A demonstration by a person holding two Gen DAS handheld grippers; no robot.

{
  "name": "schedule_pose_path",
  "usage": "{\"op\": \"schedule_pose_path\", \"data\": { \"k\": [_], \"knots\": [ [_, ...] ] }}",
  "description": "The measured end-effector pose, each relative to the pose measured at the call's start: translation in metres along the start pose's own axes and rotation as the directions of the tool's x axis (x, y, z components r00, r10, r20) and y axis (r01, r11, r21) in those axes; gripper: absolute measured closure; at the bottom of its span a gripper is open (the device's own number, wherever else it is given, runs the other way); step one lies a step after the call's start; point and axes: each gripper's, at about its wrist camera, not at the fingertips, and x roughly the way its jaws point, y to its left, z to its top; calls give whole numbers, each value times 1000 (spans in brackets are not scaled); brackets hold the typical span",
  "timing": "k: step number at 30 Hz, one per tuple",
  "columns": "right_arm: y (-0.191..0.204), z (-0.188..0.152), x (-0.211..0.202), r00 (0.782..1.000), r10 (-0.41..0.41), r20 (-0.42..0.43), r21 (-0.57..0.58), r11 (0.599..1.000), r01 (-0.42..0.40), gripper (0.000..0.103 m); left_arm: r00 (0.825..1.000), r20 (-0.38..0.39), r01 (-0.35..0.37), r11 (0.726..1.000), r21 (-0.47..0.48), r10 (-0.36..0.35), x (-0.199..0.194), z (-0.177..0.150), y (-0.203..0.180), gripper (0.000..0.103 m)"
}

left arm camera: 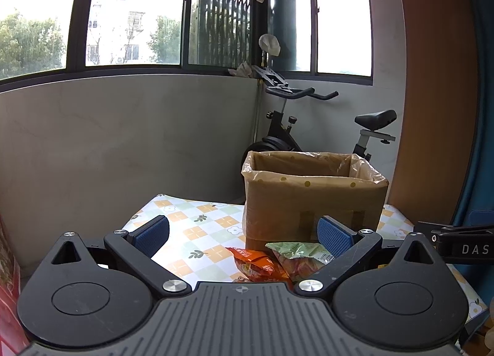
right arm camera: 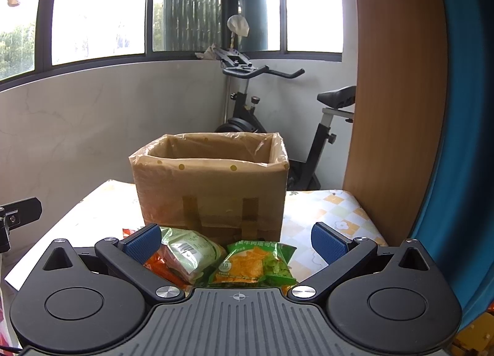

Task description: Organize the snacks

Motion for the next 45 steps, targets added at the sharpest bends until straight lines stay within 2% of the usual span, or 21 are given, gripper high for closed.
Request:
{"op": "schedule_pose_path", "data": {
  "k": [45],
  "knots": [
    [0,1,0,1000,6,-18,7,1000,-6,0,1000,-9,7,1000,-4,-7,1,-1,0,0]
  ]
}}
